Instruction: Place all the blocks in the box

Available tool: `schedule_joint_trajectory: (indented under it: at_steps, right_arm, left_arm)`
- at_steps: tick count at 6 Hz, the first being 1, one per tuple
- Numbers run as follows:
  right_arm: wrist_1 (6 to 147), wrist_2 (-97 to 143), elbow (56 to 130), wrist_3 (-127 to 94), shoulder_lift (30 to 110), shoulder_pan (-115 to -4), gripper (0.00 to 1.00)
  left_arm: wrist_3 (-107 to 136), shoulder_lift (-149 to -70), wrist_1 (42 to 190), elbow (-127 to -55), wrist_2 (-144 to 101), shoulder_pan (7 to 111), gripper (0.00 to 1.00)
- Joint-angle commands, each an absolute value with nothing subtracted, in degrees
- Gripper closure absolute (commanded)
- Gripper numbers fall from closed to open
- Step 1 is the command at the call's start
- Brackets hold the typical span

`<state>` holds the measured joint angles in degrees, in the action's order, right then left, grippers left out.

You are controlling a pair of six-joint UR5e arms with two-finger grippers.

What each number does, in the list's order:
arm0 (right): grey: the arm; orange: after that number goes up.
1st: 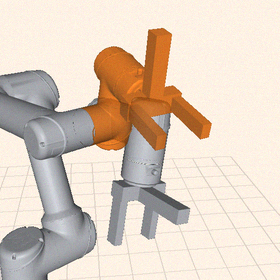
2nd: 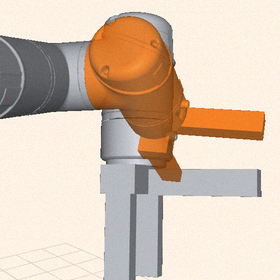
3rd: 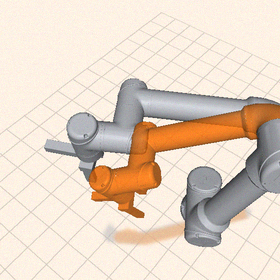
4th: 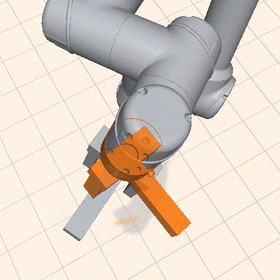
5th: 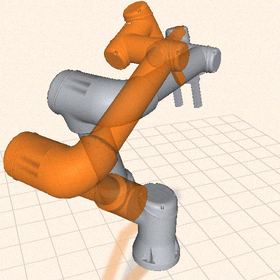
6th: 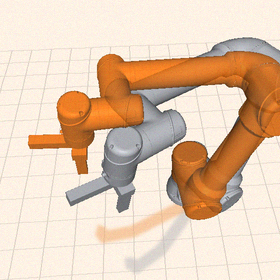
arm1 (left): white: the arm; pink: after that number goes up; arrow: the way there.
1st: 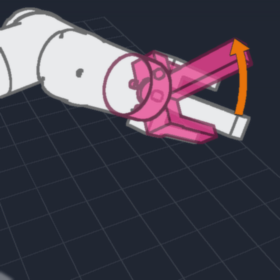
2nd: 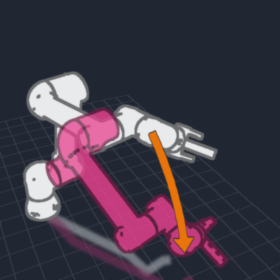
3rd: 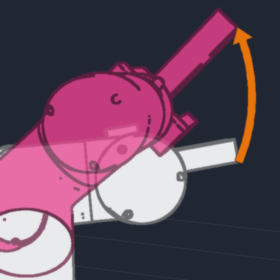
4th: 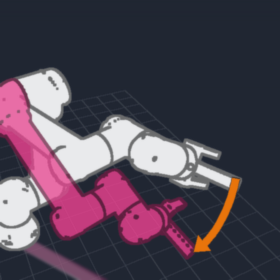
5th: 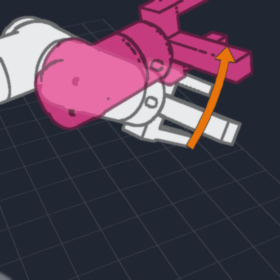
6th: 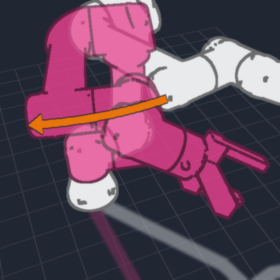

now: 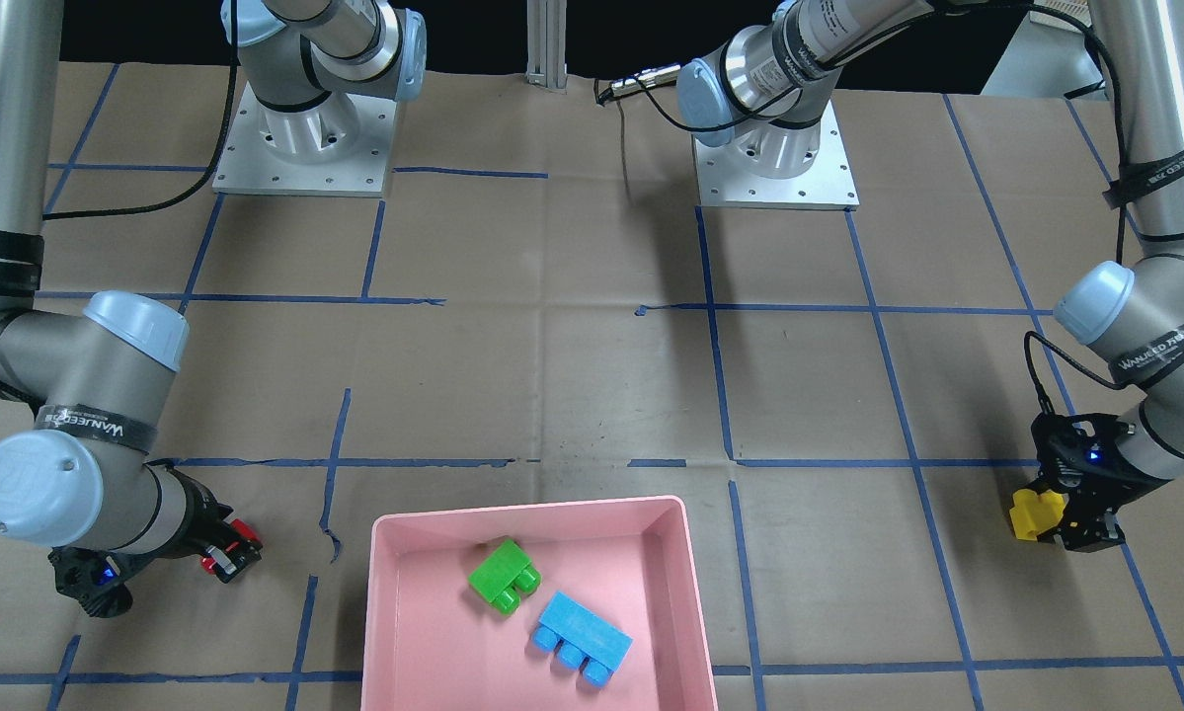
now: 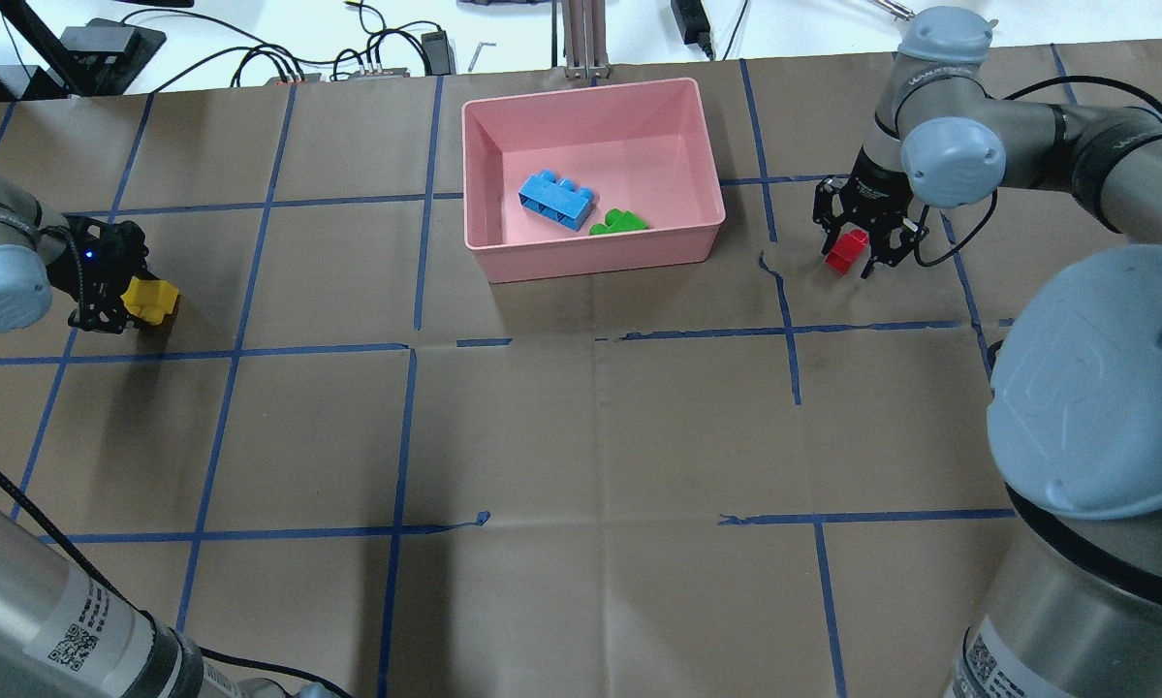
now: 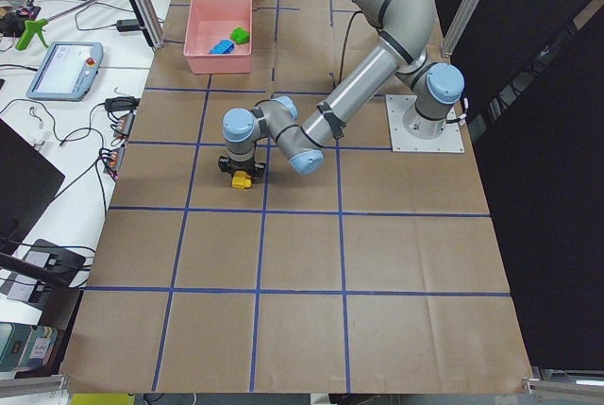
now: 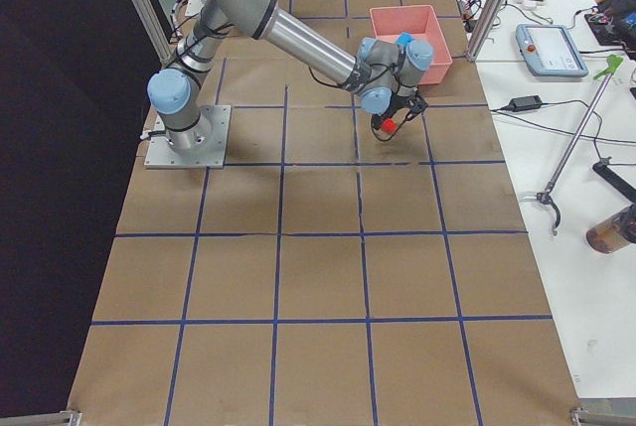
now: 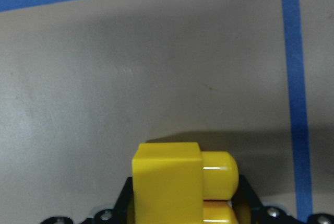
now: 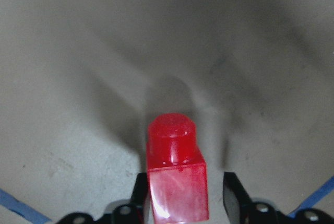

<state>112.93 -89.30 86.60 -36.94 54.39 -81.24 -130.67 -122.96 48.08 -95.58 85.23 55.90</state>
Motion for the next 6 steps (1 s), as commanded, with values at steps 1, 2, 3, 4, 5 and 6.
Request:
schedule_joint_trajectory:
  at_steps: [1, 2, 3, 4, 5, 6]
  right_arm:
    - [112.94, -89.30, 86.57, -36.48, 54.40, -81.21, 0.64]
    - [112.94, -89.30, 86.05, -36.47, 54.49, -81.21, 0.67]
    - [112.77, -89.38, 85.44, -36.39, 54.75, -81.12, 0.67]
    - [112.59, -89.47, 84.56, -36.30, 55.36, -80.95, 0.67]
    - [110.93, -89.47, 81.33, -33.60, 55.72, -80.43, 0.65]
    - [107.35, -89.65, 78.69, -26.96, 56.16, -79.98, 0.65]
  left_arm:
    - [-128.78, -120.69, 48.16, -95.19, 82.55, 57.38, 0.64]
    - [-122.23, -118.59, 48.95, -95.27, 80.01, 59.92, 0.64]
    - [-111.55, -116.65, 49.13, -95.80, 79.98, 64.12, 0.64]
    - [-97.00, -115.06, 49.48, -95.10, 80.24, 70.34, 0.64]
    - [-82.50, -114.61, 49.57, -94.05, 80.24, 75.88, 0.64]
    - [-66.87, -115.83, 51.05, -89.34, 79.98, 82.20, 0.64]
